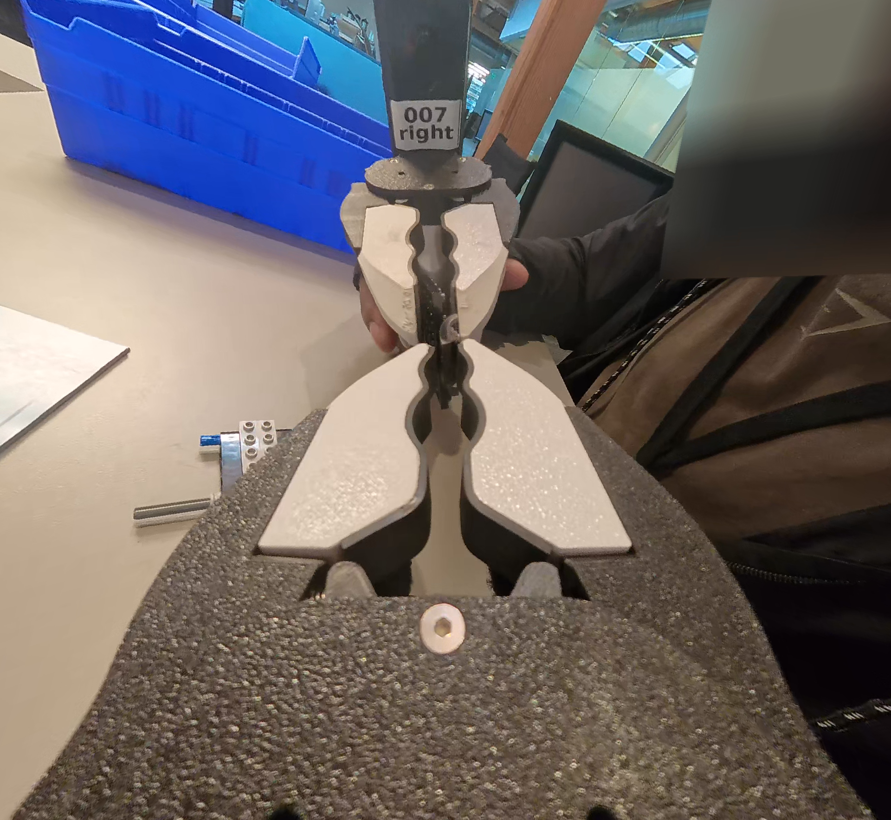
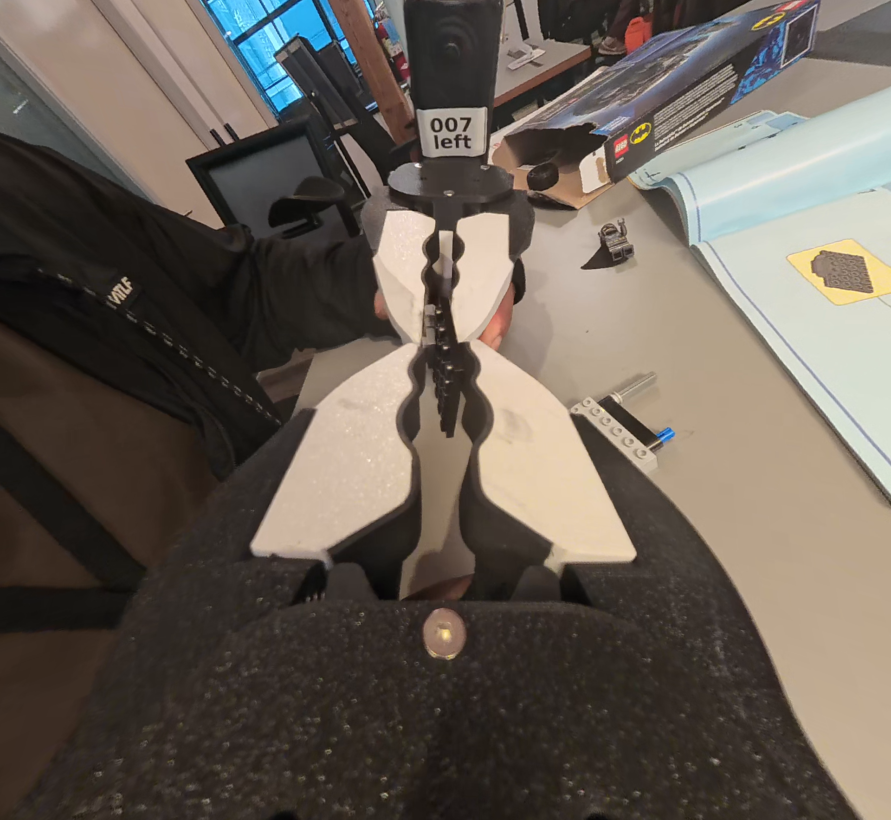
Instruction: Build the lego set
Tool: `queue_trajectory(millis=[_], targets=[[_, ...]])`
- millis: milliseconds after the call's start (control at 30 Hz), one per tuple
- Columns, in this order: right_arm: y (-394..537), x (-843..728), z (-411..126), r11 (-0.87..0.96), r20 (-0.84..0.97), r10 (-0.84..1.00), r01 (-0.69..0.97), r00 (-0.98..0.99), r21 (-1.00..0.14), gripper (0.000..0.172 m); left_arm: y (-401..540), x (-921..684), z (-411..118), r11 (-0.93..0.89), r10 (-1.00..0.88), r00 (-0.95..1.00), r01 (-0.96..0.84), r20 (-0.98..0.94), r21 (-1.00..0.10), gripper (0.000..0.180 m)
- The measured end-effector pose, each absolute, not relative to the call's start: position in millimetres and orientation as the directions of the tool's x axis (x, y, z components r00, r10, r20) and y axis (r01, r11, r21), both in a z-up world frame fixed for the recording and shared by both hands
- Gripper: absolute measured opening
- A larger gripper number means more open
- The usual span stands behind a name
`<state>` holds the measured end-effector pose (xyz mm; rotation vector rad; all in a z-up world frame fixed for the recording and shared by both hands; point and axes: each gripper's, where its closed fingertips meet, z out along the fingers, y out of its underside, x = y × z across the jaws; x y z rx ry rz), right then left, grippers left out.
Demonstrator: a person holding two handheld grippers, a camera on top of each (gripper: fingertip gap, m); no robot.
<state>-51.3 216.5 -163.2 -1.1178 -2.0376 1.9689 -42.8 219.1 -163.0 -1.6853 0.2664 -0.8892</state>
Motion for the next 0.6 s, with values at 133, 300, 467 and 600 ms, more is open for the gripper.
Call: queue_trajectory(millis=[133,300,467,600], targets=[[216.4,-50.7,-162.8,-0.106,-0.408,0.547,0.423,-0.731,-0.9,0.011,219.1,-42.1,-163.2,-0.32,-0.6,0.687,0.265,0.411,-0.91,0.007],[214.9,-48.0,-162.3,-0.116,-0.422,0.516,0.427,-0.746,-0.897,0.008,218.7,-40.3,-164.0,-0.33,-0.604,0.679,0.264,0.418,-0.906,0.007],[215.7,-47.2,-163.7,-0.11,-0.432,0.502,0.44,-0.749,-0.891,0.006,220.1,-39.4,-165.9,-0.346,-0.597,0.673,0.274,0.436,-0.897,0.006],[214.5,-44.2,-162.0,-0.118,-0.449,0.469,0.45,-0.761,-0.885,0.006,218.7,-36.3,-164.2,-0.348,-0.613,0.651,0.286,0.448,-0.893,0.006]])
